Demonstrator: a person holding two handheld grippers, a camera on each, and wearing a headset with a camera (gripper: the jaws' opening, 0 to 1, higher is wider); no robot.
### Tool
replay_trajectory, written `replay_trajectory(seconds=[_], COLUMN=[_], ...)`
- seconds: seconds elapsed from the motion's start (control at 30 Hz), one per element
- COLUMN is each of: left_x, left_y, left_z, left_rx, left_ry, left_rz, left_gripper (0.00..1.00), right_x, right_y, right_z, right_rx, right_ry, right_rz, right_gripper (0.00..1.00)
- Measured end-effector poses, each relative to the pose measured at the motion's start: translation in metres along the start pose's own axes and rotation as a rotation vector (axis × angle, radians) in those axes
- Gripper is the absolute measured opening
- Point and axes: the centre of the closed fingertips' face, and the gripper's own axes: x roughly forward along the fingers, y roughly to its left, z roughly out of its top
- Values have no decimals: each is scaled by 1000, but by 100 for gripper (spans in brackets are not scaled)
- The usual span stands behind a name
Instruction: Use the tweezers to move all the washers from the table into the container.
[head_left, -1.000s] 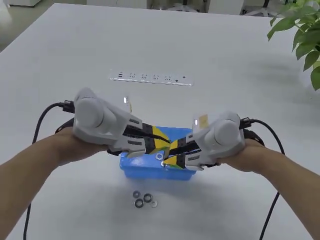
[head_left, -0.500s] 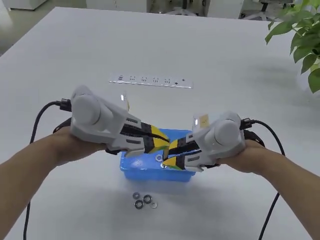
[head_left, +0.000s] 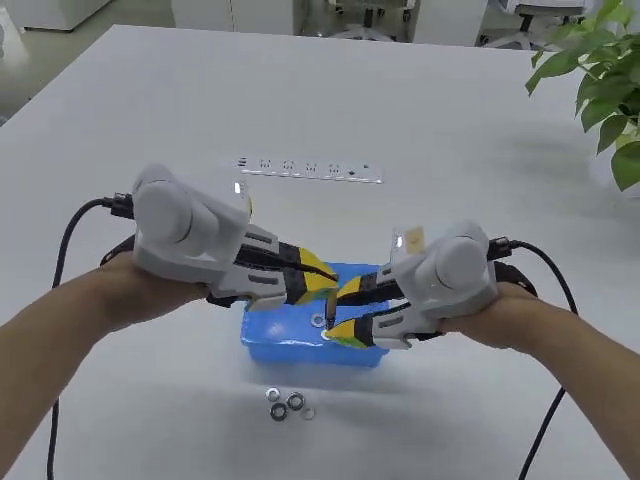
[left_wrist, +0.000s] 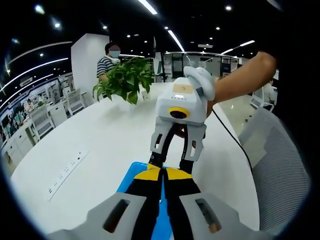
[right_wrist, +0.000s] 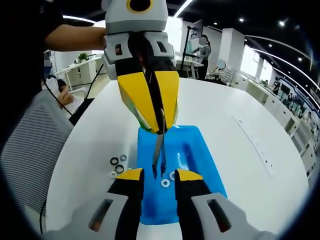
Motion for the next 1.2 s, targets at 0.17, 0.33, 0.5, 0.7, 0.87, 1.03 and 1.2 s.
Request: replay_trajectory(seconds=[0.17,0.33,0.5,0.7,0.87,1.03,1.2], left_x=[-2,-6,-10,-16,-20,-23,-27], left_y=[-3,-6,-9,-13,-16,-20,-22], left_z=[2,4,6,8,9,11,14], left_rx=[-2,4,6,9,12,12,13], left_ry=[2,4,3,2,0,-5,-11], left_rz=[-2,0,4,10,16,21,28], left_gripper=[5,5,5,5,5,5,5], right_x=[-6,-14,-22,-32,-39,-44,-50], right_y=[3,7,8,14,17,19,22], right_z=[0,1,1,-1,-2,-4,-7], right_rx=[26,51,77,91,100,112,128], right_ry=[-5,-18,-25,-26,-26,-27,-30], right_rz=[-10,-22,-43,-63,-82,-106,-126], right_gripper=[31,35,42,48,53,60,65])
